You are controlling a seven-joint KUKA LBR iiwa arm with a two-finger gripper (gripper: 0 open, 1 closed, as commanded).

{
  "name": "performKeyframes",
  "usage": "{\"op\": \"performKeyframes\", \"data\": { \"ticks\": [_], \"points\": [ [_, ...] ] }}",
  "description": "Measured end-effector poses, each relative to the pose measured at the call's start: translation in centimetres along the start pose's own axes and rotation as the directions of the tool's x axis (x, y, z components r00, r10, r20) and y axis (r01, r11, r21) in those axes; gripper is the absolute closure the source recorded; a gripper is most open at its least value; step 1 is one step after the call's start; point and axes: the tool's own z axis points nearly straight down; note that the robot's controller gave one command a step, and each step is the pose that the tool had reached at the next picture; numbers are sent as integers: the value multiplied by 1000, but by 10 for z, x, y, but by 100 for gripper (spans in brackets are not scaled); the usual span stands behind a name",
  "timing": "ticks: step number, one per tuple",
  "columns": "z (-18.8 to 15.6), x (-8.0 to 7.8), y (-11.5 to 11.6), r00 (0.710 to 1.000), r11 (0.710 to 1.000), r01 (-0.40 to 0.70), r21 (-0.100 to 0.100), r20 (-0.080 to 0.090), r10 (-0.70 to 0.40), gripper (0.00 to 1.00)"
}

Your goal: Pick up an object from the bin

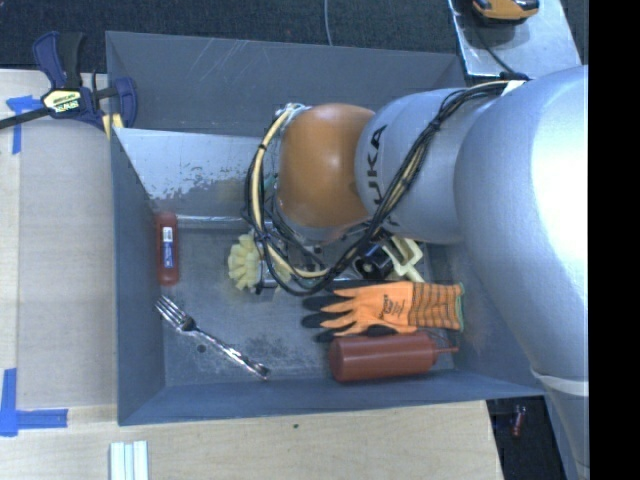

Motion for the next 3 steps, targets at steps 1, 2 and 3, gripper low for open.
{"op": "performKeyframes", "data": {
  "ticks": [1, 2, 3],
  "points": [
    [0, 0, 0, 1000, 1000, 0, 0, 0, 0, 100],
    [-56, -9, 5, 1000, 1000, 16, 3, -10, -16, 100],
    [-131, -10, 6, 1000, 1000, 26, 3, -11, -26, 100]
  ]
}}
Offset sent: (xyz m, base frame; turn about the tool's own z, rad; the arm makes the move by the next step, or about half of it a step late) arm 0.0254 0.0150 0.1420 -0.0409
